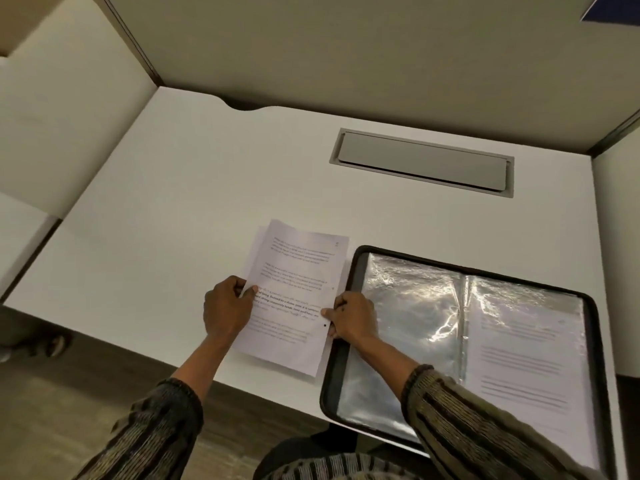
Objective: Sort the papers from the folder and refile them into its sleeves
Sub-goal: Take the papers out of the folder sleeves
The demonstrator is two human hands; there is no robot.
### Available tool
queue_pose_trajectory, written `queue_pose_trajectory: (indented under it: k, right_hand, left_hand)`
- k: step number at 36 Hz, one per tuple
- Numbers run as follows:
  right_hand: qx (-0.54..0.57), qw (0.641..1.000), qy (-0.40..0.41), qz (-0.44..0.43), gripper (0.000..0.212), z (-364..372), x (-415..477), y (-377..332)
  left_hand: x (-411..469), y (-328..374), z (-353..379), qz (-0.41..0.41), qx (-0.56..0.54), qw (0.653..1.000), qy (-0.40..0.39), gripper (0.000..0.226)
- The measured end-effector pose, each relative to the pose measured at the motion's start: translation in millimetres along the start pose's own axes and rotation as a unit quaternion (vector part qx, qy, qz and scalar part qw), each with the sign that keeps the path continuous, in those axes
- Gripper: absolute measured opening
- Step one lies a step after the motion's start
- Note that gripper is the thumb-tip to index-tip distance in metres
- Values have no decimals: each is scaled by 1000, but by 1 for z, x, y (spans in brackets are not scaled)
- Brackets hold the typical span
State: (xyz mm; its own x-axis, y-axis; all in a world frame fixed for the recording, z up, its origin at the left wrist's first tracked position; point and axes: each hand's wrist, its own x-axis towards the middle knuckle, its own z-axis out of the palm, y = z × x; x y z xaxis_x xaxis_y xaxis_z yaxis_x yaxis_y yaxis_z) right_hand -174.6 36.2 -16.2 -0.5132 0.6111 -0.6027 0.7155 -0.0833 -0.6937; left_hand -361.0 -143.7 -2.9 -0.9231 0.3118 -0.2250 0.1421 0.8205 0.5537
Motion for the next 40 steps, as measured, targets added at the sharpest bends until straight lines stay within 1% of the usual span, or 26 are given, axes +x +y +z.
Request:
queue_pose_trajectory:
  k: [5, 8, 10, 13, 17, 19, 21, 23, 25, 28, 31, 34, 37, 40]
  right_hand:
    - [-41, 999, 3, 5, 24, 23, 8, -8]
    - [-103, 995, 13, 9, 27, 31, 15, -6]
    - [-144, 989, 19, -1, 31, 34, 18, -1]
    - [-169, 985, 27, -22, 31, 37, 16, 2]
    - [-199, 979, 26, -41, 32, 37, 11, -3]
    - [-190, 980, 25, -51, 34, 34, 9, -3]
    - [-161, 985, 35, -56, 30, 30, 7, 0]
    - [-112, 991, 42, -56, 20, 21, 4, 7]
    - [-73, 994, 45, -71, 16, 7, -2, 18]
    - [-72, 990, 79, -87, 18, -22, -16, 36]
    - [-83, 984, 137, -82, 15, -52, -28, 61]
    - [-78, 978, 184, -65, 14, -80, -38, 83]
    - [-71, 970, 230, -43, 12, -105, -48, 103]
    - [-71, 959, 270, -40, 13, -128, -60, 122]
  left_hand:
    - [17, -12, -3, -11, 64, 998, -15, 17]
    - [20, -14, -3, -11, 106, 994, -21, 20]
    - [21, -14, -2, -7, 131, 991, -25, 23]
    - [21, -15, 0, -1, 174, 984, -40, 25]
    - [18, -13, 2, 10, 203, 978, -48, 21]
    - [17, -12, 5, 11, 203, 978, -48, 40]
    - [17, -11, 8, 17, 213, 976, -41, 54]
    - [17, -11, 12, 35, 235, 971, -32, 58]
    - [15, -8, 16, 52, 246, 967, -24, 56]
    - [5, 3, 27, 88, 257, 962, -22, 58]
    - [-12, 19, 47, 146, 222, 963, -34, 60]
    - [-39, 44, 70, 200, 181, 961, -67, 63]
    - [-69, 74, 93, 261, 165, 944, -116, 64]
    - [-100, 106, 112, 305, 156, 925, -163, 63]
